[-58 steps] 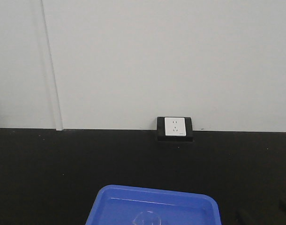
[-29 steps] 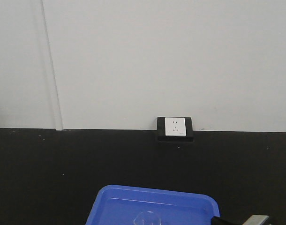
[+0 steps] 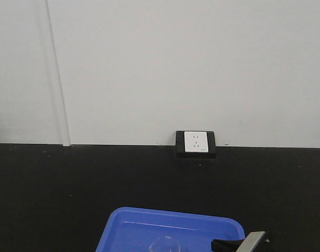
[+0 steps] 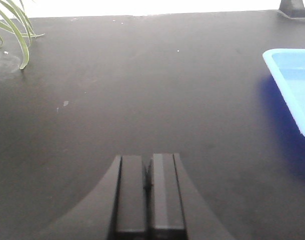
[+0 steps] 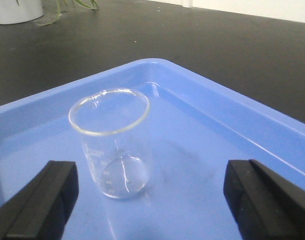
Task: Move beaker to silver tray on left bench
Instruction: 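Move the right gripper down over the beaker in the blue tray, then close the right gripper around the beaker rim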
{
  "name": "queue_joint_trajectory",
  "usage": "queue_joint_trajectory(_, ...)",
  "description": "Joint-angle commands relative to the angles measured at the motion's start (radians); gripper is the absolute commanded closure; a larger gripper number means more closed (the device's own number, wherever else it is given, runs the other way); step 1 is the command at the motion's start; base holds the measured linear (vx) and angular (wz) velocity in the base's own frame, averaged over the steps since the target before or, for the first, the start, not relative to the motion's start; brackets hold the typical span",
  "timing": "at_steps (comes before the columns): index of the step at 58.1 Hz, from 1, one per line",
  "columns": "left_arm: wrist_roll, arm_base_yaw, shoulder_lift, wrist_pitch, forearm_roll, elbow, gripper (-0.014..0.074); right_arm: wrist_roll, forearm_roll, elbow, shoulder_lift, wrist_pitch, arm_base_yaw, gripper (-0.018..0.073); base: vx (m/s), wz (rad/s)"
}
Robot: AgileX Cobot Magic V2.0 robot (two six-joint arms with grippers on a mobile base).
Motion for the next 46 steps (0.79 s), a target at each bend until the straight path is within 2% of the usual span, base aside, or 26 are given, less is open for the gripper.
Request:
queue_joint_trajectory(1,-0.001,-0.006,-0.016,-0.077,-0.002,0.028,0.0595,-0.007,-0.038,-0.046,-0.021,-0.102,-0.004,-0.006,0.0,0.0)
queue_joint_trajectory(13,-0.001,-0.006,-0.016,-0.077,-0.002,0.028,0.0595,-0.002,-0.105,-0.092,0.017,-0.08,-0.003,-0.0051,0.0,0.0)
queue_joint_trajectory(20,-0.001,-0.006,-0.016,-0.077,-0.002,0.028,0.0595,0.002,-0.109,-0.118,0.04,-0.086,0.0,-0.0041,0.0,0.0)
queue_joint_trajectory(27,-0.001,-0.006,-0.016,-0.077,-0.002,0.028,0.0595,0.0,-0.106,-0.148,0.065,-0.055,0.035,-0.0036,0.0,0.0)
queue_joint_trajectory(40,-0.001,-0.006,-0.016,-0.077,-0.002,0.028,0.0595,-0.003,-0.011,-0.201,0.111,-0.014,0.111,-0.0034,0.0,0.0)
queue_joint_trajectory(46,-0.001,-0.006,-0.016,-0.077,-0.002,0.028,0.0595,-0.007,0.001,-0.231,0.129,-0.009,0.138,-0.0034,0.0,0.0)
